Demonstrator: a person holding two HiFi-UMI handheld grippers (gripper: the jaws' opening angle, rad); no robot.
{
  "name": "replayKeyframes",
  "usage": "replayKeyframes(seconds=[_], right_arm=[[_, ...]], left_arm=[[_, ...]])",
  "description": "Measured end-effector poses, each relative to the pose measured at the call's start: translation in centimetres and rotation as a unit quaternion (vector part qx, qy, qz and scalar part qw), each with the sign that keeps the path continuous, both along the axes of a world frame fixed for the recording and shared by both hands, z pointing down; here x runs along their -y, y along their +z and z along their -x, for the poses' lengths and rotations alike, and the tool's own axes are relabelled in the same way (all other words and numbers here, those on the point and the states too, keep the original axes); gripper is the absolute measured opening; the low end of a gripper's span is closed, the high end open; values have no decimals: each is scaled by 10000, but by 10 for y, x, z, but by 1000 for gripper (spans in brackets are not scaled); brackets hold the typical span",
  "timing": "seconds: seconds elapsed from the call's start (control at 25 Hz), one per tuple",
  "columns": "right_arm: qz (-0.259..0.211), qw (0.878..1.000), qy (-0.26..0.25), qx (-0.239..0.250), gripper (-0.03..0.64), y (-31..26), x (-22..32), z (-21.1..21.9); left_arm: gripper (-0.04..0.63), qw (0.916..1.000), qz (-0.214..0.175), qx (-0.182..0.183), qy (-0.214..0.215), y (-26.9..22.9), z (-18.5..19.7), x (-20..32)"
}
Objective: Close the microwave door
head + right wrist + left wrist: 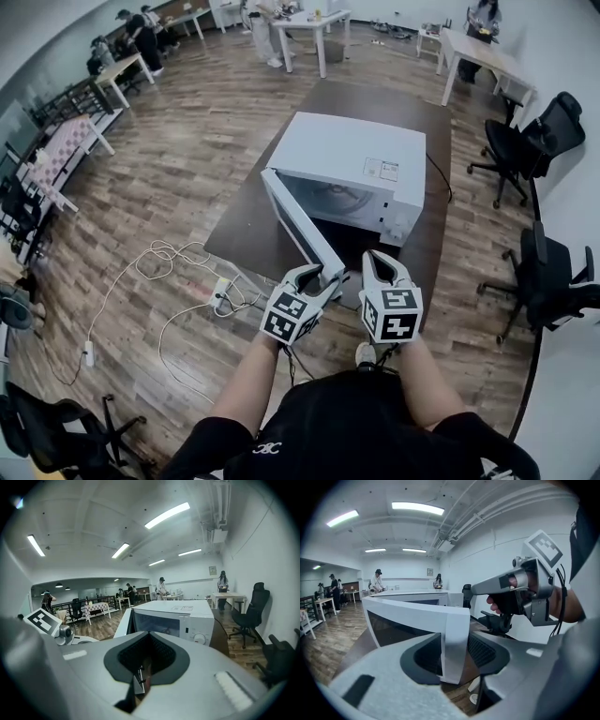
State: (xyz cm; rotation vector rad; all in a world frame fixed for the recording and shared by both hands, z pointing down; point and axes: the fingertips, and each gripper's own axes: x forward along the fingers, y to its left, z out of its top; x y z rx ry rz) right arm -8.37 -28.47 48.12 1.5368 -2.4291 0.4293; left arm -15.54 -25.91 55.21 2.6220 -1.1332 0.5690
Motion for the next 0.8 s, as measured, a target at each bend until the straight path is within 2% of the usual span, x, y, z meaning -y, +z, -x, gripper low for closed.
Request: replayKeyframes(seconds=[0.28, 0.8], right_arm=[[51, 9997, 230, 101, 9, 4, 16, -47], [89, 9996, 221, 170, 9, 13, 40, -106]], left_arm=[[190, 9990, 6, 80, -436, -1, -37, 32], [190, 9940, 11, 86, -1093, 1, -81, 79]])
